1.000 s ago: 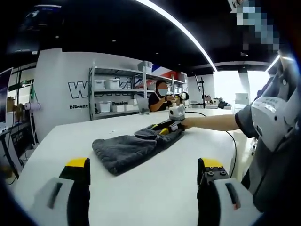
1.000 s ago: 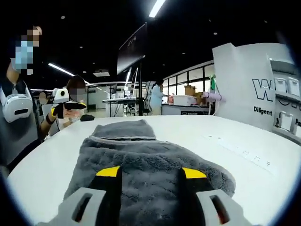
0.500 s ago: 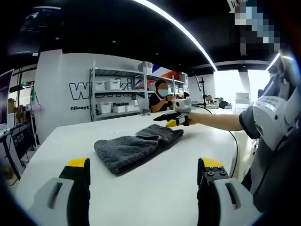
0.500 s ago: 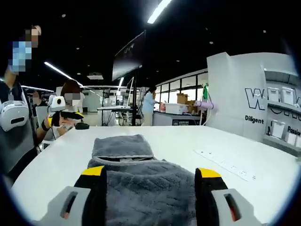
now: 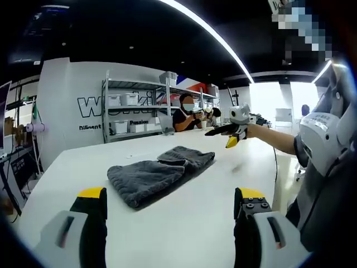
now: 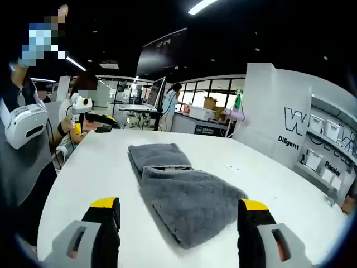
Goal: Fold the towel on the table until its edges align and the towel forms a compact rectangular stack.
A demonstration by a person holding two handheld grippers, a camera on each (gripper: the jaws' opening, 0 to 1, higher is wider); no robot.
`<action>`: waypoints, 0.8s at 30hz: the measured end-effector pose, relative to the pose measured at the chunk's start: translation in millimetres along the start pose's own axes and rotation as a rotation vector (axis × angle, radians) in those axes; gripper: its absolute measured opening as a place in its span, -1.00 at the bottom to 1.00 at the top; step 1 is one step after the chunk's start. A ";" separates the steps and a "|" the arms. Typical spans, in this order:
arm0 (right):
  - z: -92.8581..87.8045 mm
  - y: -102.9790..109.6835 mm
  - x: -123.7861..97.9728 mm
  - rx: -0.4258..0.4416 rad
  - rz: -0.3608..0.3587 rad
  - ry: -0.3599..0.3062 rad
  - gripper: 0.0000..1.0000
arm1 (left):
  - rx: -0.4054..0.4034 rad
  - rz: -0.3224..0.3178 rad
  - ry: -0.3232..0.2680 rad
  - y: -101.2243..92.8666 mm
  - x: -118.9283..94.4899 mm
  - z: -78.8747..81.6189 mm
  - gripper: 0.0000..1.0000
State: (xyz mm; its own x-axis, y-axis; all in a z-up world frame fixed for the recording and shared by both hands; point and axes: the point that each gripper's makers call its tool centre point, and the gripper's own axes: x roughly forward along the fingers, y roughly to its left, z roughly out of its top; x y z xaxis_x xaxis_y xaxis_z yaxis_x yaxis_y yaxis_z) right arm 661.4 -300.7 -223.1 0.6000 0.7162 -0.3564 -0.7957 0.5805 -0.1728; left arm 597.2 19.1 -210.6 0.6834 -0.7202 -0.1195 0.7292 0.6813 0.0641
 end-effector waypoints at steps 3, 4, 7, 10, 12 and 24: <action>-21.7 8.2 -13.3 0.002 -0.059 0.102 0.91 | 0.000 -0.011 0.007 -0.5 4.6 -1.2 0.99; -24.9 12.7 -15.8 0.000 -0.068 0.115 0.96 | 0.001 -0.015 0.012 -1.1 6.1 -1.8 0.99; -29.9 29.7 -24.6 0.036 -0.062 0.121 0.99 | 0.003 -0.028 0.020 -3.8 8.9 -2.5 0.99; -19.3 44.7 -33.0 0.118 -0.034 0.023 0.99 | 0.005 -0.035 0.020 -5.7 9.7 -1.8 0.99; -17.8 45.6 -39.8 0.154 -0.048 -0.004 0.99 | 0.005 -0.036 0.023 -6.1 9.8 -1.9 0.99; -25.2 48.6 -25.6 0.374 -0.061 0.021 0.99 | -0.012 -0.031 0.026 -8.6 9.6 -7.1 0.98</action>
State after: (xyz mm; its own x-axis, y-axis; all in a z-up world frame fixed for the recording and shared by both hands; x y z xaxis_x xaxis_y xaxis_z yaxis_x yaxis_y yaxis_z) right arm 605.2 -300.6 -245.5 0.6404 0.6704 -0.3749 -0.6711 0.7257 0.1515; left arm 597.3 7.3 -219.3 0.6596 -0.7371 -0.1472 0.7491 0.6608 0.0478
